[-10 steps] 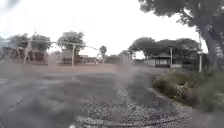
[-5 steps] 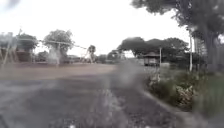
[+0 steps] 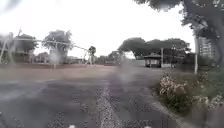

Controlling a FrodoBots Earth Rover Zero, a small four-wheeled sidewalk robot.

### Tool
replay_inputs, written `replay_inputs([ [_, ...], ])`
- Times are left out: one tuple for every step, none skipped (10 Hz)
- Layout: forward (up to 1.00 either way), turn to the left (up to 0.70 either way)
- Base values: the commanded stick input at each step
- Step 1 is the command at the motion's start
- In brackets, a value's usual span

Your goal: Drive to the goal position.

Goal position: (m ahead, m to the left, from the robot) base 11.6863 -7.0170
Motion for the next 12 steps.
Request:
replay_inputs([
  [1.00,0.19],
  [1.00,0.40],
  [1.00,0.40],
  [1.00,0.20],
  [1.00,0.00],
  [1.00,0.00],
  [1.00,0.00],
  [1.00,-0.04],
  [1.00,-0.20],
  [1.00,-0.36],
  [1.00,-0.40],
  [1.00,-0.40],
])
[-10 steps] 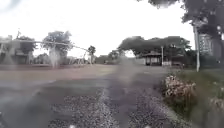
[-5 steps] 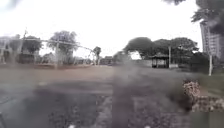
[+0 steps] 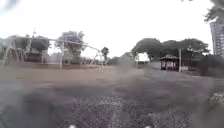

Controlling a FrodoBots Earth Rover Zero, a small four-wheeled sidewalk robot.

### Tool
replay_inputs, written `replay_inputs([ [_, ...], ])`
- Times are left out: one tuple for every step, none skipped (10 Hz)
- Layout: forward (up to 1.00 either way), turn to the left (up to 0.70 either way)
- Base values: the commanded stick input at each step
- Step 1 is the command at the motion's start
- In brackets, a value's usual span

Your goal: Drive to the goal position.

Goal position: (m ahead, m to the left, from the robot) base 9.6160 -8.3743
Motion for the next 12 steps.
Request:
replay_inputs([
  [1.00,-0.40],
  [1.00,-0.40],
  [1.00,-0.40],
  [1.00,-0.40],
  [1.00,-0.37],
  [1.00,-0.31],
  [1.00,-0.25],
  [1.00,-0.19],
  [1.00,-0.13],
  [1.00,-0.07],
  [1.00,-0.02],
  [1.00,0.00],
])
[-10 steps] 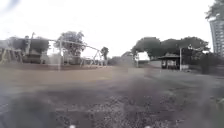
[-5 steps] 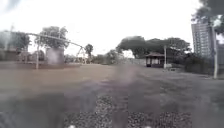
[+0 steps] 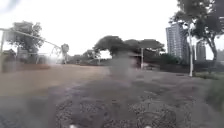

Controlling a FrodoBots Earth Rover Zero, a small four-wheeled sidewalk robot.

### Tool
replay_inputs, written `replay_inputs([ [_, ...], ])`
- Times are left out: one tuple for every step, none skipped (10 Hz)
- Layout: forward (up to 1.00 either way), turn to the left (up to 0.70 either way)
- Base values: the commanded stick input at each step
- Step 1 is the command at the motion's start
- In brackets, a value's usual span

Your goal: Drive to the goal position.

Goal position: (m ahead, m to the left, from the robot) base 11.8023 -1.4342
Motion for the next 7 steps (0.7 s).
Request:
replay_inputs([
  [1.00,0.00],
  [1.00,0.00],
  [1.00,-0.31],
  [1.00,-0.40],
  [1.00,-0.40],
  [1.00,-0.29],
  [1.00,-0.13],
])
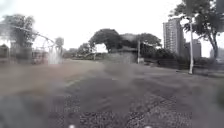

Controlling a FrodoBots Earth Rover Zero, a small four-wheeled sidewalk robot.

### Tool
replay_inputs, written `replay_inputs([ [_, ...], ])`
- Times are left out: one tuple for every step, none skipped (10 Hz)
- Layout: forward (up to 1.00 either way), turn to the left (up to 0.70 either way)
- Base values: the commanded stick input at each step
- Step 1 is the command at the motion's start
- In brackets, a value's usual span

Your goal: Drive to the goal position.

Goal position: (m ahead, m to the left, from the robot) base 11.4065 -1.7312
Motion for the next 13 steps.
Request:
replay_inputs([
  [1.00,-0.05],
  [1.00,-0.26],
  [1.00,-0.40],
  [1.00,-0.40],
  [1.00,-0.40],
  [1.00,-0.40],
  [1.00,-0.13],
  [1.00,-0.10],
  [1.00,-0.07],
  [1.00,-0.03],
  [1.00,0.00],
  [1.00,0.00],
  [1.00,0.00],
])
